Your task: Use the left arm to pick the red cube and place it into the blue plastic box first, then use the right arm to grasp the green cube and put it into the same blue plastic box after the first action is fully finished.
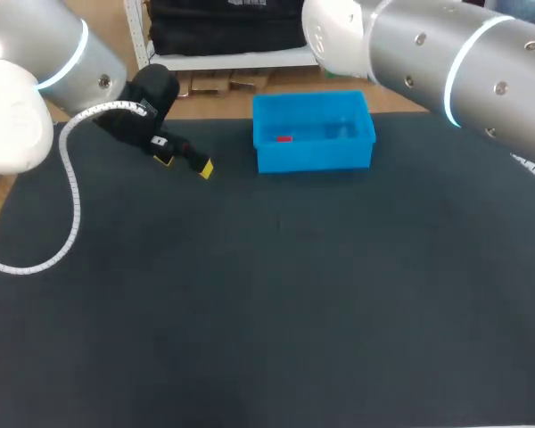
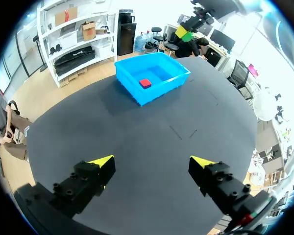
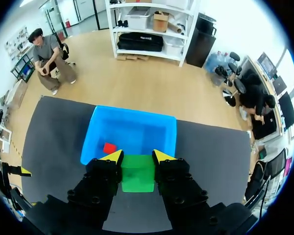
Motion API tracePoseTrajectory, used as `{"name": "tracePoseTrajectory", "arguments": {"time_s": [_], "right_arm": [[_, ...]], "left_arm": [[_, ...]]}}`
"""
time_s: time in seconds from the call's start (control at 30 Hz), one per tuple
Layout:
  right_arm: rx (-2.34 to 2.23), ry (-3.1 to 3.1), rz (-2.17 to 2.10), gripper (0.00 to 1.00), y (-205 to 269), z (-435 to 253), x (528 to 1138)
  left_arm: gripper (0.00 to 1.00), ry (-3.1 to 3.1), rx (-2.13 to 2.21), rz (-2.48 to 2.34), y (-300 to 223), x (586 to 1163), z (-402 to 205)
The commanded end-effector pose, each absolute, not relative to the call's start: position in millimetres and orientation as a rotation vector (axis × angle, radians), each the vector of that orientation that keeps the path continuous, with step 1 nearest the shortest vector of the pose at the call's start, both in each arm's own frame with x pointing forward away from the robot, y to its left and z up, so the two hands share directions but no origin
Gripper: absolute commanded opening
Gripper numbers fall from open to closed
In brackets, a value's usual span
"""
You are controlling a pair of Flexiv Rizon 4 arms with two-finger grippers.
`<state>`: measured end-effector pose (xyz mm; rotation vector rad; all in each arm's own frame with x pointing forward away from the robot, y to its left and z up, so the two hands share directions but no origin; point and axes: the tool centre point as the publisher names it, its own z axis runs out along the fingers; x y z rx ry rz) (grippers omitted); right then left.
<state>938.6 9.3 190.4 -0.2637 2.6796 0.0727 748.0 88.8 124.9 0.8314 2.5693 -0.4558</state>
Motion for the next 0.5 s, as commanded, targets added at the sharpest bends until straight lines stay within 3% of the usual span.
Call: {"name": "tracePoseTrajectory", "arguments": {"time_s": [0.03, 0.5], "right_arm": [[-0.272, 2.713, 0.065, 0.00, 16, 187, 956], [-0.321, 2.681, 0.081, 0.00, 32, 185, 970]], "left_arm": [[1.00, 2.565, 0.835, -0.461, 90, 748, 125], [1.00, 2.565, 0.835, -0.461, 90, 748, 125]]}}
